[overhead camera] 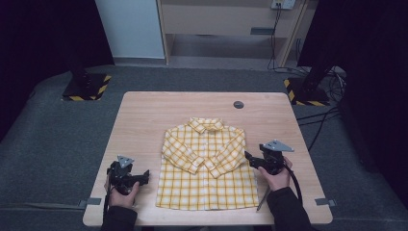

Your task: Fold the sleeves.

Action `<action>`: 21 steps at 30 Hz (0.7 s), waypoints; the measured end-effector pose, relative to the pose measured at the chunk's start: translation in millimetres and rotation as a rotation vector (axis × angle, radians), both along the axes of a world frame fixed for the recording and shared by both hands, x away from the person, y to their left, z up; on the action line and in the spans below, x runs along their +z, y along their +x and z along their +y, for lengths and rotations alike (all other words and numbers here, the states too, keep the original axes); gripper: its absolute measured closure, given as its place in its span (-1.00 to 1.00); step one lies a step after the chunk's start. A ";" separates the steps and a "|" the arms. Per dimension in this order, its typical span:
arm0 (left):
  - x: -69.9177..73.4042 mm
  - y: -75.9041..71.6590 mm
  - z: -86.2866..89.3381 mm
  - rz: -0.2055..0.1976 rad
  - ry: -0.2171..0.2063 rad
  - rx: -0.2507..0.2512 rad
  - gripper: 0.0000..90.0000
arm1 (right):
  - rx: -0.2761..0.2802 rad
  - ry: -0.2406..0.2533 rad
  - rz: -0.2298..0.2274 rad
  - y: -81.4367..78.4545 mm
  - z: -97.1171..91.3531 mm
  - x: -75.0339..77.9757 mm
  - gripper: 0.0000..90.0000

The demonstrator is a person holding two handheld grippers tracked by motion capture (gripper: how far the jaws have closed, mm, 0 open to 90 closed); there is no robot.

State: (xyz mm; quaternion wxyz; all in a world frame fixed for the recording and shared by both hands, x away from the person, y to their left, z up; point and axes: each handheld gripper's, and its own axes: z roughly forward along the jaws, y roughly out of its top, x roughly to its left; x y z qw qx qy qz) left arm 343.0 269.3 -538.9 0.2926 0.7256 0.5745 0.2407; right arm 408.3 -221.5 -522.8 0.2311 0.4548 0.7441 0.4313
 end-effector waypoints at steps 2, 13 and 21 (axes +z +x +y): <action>0.0 0.0 0.0 0.000 0.000 0.000 -1.00 | -0.002 -0.063 0.017 2.9 5.0 -7.2 -0.44; 0.0 0.0 0.0 0.000 0.000 0.000 -1.00 | -0.024 -0.151 0.082 6.7 2.5 -18.0 -0.51; 0.0 0.0 0.0 0.000 0.000 0.000 -1.00 | -0.038 -0.146 0.101 8.0 -5.2 -16.6 -0.55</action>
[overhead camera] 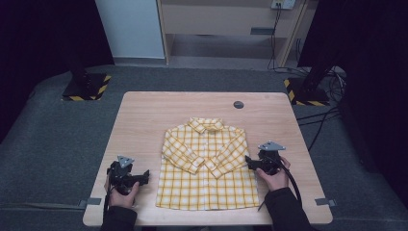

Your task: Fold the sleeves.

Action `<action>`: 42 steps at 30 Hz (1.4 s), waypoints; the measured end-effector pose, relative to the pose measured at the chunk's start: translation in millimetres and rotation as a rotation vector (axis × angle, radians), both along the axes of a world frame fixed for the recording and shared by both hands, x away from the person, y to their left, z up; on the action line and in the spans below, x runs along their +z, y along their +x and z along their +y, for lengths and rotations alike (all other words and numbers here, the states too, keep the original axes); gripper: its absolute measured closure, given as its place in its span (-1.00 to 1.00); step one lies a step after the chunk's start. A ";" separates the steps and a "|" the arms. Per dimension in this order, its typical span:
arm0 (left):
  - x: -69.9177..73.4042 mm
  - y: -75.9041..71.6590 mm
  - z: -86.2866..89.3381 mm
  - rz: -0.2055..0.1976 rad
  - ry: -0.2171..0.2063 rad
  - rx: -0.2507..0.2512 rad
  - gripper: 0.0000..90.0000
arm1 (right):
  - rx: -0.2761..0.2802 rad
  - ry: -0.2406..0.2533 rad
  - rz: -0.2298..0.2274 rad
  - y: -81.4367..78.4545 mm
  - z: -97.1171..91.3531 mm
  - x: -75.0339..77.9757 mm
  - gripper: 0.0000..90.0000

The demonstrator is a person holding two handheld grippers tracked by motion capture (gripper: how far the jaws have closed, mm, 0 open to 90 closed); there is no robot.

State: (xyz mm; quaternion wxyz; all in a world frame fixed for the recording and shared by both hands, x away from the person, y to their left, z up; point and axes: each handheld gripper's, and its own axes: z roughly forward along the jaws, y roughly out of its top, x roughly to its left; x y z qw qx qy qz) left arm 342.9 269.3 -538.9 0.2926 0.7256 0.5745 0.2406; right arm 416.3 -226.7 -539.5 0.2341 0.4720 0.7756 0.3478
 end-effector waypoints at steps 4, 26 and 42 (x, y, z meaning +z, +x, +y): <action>0.0 0.0 0.0 0.000 0.000 0.000 -1.00 | -0.007 0.008 -0.001 2.1 -3.5 -1.4 -0.56; 0.1 0.3 0.5 -0.001 -0.002 -0.004 -1.00 | 0.032 0.202 0.038 -7.1 -35.1 22.1 -0.74; 0.2 5.0 2.3 -0.010 -0.006 -0.004 -0.94 | 0.053 0.236 -0.027 -11.0 -66.2 27.4 -0.71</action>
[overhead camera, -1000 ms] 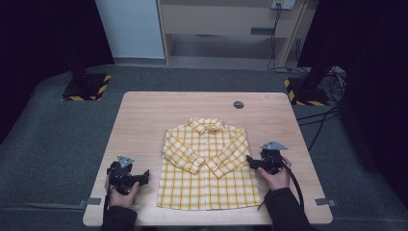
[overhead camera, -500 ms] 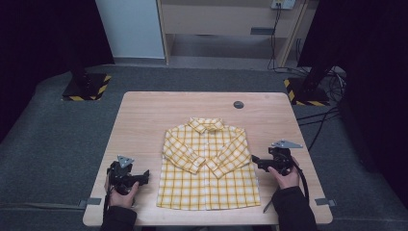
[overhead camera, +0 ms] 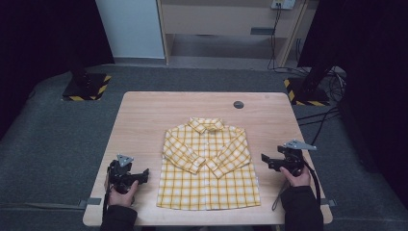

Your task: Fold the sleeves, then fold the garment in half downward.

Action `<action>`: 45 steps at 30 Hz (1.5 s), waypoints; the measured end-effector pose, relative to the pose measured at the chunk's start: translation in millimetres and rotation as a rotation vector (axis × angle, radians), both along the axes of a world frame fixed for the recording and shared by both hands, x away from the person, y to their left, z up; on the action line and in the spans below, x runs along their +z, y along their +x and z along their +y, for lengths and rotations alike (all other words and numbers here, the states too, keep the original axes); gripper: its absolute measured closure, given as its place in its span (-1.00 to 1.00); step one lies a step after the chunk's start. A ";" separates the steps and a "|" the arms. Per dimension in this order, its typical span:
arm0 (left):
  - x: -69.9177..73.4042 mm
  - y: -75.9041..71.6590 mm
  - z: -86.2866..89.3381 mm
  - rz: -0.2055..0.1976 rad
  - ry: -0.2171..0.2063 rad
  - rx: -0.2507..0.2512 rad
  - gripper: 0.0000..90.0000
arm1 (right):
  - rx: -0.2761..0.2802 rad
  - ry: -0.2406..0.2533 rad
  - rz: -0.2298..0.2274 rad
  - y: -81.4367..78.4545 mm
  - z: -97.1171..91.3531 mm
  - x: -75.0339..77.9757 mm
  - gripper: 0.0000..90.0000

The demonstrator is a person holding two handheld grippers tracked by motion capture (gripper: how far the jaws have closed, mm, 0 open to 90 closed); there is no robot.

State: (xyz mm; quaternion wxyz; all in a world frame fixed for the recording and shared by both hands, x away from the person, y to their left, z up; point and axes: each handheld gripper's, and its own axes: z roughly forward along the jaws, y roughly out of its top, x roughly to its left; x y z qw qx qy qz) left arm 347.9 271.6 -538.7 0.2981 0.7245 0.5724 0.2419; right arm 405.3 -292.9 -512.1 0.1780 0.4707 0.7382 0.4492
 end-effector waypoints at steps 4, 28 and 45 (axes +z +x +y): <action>0.2 1.3 -0.4 -0.002 0.000 -0.003 -0.92 | 0.029 0.028 0.011 -0.3 2.7 2.3 -0.69; 55.8 76.1 -26.5 -0.012 -0.185 -0.181 -0.80 | 0.207 0.087 0.140 41.7 37.6 28.4 -0.70; 36.9 130.9 -34.6 0.032 -0.275 -0.208 -0.73 | 0.180 0.125 0.234 97.7 42.9 9.4 -0.53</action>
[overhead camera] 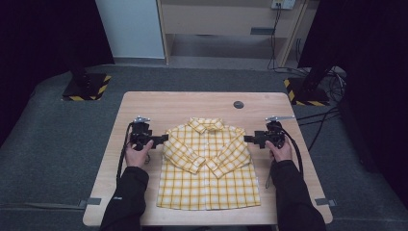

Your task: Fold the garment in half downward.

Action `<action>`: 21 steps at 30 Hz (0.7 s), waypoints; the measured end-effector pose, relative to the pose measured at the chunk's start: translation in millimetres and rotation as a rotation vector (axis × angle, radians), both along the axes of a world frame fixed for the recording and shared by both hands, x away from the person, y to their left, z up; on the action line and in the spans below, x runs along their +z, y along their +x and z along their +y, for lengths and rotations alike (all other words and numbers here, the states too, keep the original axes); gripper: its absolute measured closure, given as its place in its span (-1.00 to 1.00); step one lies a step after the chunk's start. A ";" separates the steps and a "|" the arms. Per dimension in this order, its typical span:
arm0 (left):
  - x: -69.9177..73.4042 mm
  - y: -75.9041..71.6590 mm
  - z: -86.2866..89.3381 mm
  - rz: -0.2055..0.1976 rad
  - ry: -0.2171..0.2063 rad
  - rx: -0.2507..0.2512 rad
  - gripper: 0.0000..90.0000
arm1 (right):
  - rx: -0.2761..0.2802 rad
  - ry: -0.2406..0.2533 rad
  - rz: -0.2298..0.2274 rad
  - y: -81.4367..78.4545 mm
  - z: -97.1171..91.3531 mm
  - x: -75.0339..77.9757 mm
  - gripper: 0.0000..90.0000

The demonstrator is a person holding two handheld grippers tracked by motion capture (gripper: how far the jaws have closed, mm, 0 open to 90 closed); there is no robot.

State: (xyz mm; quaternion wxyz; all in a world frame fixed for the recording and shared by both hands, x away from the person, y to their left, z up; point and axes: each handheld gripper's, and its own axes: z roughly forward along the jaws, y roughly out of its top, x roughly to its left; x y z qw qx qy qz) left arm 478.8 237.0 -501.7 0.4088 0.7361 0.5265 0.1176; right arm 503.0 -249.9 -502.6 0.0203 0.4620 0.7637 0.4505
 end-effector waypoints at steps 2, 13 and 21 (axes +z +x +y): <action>-2.7 4.0 -2.7 0.002 0.003 -0.006 -0.73 | -0.002 -0.014 -0.003 3.5 2.9 -2.1 -0.51; -14.9 17.4 -11.8 0.008 0.032 0.021 -0.68 | -0.032 -0.078 0.011 21.9 13.0 -13.9 -0.45; -19.8 22.7 -15.9 0.008 0.043 0.035 -0.63 | -0.045 -0.102 0.010 24.6 19.4 -23.6 -0.36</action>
